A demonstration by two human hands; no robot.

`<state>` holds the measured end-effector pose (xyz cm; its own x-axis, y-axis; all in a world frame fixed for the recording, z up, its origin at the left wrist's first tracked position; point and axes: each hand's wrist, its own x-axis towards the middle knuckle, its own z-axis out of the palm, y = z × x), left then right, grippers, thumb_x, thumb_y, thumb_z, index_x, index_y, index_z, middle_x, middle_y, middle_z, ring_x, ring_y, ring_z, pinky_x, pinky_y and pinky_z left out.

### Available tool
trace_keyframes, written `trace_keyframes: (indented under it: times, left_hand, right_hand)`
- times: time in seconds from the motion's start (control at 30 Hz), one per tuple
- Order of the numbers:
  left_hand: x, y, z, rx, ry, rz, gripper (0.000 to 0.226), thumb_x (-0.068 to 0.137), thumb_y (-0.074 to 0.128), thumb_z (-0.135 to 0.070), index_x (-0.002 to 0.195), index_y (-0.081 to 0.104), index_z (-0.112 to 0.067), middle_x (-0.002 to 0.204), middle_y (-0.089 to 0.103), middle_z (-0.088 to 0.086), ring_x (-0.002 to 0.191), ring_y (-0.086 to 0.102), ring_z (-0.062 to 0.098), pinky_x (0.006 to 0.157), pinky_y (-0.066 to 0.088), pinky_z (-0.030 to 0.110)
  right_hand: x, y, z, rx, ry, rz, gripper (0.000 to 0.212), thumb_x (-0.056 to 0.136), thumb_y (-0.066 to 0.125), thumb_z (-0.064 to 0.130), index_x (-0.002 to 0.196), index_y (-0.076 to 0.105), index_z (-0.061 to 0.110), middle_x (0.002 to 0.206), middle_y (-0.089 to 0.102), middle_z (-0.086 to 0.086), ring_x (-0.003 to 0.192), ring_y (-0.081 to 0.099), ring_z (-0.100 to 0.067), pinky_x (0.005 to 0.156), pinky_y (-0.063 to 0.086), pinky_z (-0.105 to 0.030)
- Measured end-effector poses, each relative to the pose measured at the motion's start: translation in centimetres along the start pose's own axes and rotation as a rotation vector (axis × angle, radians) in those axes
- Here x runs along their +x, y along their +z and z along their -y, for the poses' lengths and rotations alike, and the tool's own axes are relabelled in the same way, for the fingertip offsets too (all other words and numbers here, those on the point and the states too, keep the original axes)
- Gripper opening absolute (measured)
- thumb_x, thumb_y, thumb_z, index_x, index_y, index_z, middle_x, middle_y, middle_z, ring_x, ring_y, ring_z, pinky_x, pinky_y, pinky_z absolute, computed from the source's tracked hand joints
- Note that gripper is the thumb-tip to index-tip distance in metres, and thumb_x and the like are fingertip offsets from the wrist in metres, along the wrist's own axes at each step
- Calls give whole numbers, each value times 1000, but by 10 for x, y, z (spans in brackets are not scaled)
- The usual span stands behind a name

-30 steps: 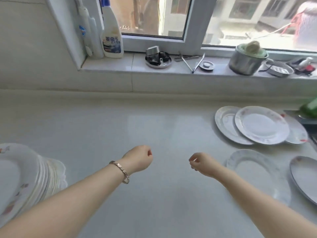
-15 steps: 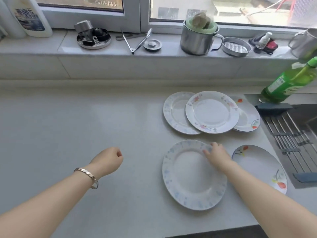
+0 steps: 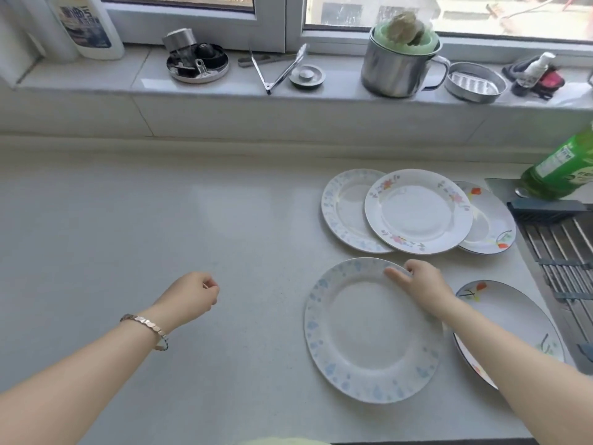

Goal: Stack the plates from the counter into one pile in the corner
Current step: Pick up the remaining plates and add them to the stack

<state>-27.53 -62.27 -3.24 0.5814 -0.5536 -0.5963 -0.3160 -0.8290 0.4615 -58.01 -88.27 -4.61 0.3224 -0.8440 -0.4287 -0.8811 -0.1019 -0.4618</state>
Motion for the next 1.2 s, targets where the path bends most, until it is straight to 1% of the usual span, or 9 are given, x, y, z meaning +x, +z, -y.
trace_keyframes:
  times: [0.13, 0.2, 0.3, 0.4, 0.47, 0.6, 0.73, 0.97, 1.2]
  left_hand:
    - [-2, -22, 21, -55, -6, -53, 21, 89, 48, -15, 71, 58, -21, 72, 67, -5, 67, 63, 13, 63, 46, 25]
    - [-4, -42, 36, -79, -8, -92, 21, 89, 48, -15, 71, 58, -21, 72, 67, -5, 67, 63, 14, 63, 46, 25]
    - [-10, -75, 58, -135, -11, -154, 21, 89, 48, -15, 71, 57, -21, 72, 66, -4, 68, 64, 16, 63, 46, 25]
    - [-23, -115, 93, -178, -19, -226, 22, 89, 48, -15, 69, 55, -22, 72, 67, -3, 70, 65, 19, 64, 47, 27]
    - [-35, -146, 121, -183, -26, -279, 23, 88, 48, -15, 67, 55, -22, 74, 69, 0, 74, 67, 24, 66, 50, 30]
    - [-65, -214, 187, -217, -62, -389, 24, 87, 48, -14, 67, 55, -22, 85, 71, 9, 84, 69, 30, 75, 53, 35]
    - [-96, -274, 262, -234, -101, -528, 19, 89, 47, -17, 73, 57, -24, 85, 71, 5, 82, 69, 28, 79, 53, 37]
    - [-125, -331, 365, -329, -234, -711, 23, 87, 46, -13, 69, 51, -26, 72, 66, -5, 76, 67, 24, 63, 47, 27]
    - [-122, -350, 404, -344, -241, -723, 15, 86, 46, -13, 87, 56, -24, 94, 69, 5, 87, 67, 29, 81, 55, 38]
  right_hand:
    - [-8, -2, 53, -9, -121, 38, 51, 84, 62, 43, 53, 31, 16, 54, 37, -1, 71, 57, -10, 52, 23, -29]
    - [-18, 5, 88, -21, -162, 31, 45, 84, 59, 42, 56, 38, 13, 57, 34, -4, 54, 43, -18, 50, 20, -29]
    - [-34, 22, 138, 25, -197, 1, 44, 84, 56, 40, 56, 35, 13, 55, 29, -4, 51, 28, -21, 52, 19, -30]
    - [-51, 52, 194, 143, -206, -33, 46, 85, 55, 40, 53, 35, 15, 53, 31, -5, 50, 30, -20, 51, 22, -29]
    - [-64, 77, 233, 241, -206, -32, 46, 87, 55, 40, 55, 49, 8, 53, 39, -6, 49, 37, -20, 48, 27, -28]
    - [-99, 133, 312, 454, -187, 14, 50, 88, 56, 38, 79, 66, -10, 61, 54, -9, 55, 49, -20, 50, 37, -27]
    - [-140, 187, 391, 576, -205, 82, 49, 87, 57, 38, 81, 64, -9, 63, 54, -8, 57, 48, -20, 51, 37, -27]
    - [-207, 277, 506, 667, -243, 243, 37, 89, 57, 37, 69, 61, 6, 61, 53, -6, 54, 47, -20, 52, 37, -28]
    - [-238, 349, 554, 553, -292, 247, 40, 89, 54, 32, 56, 40, 14, 58, 35, -7, 54, 33, -18, 52, 24, -29]
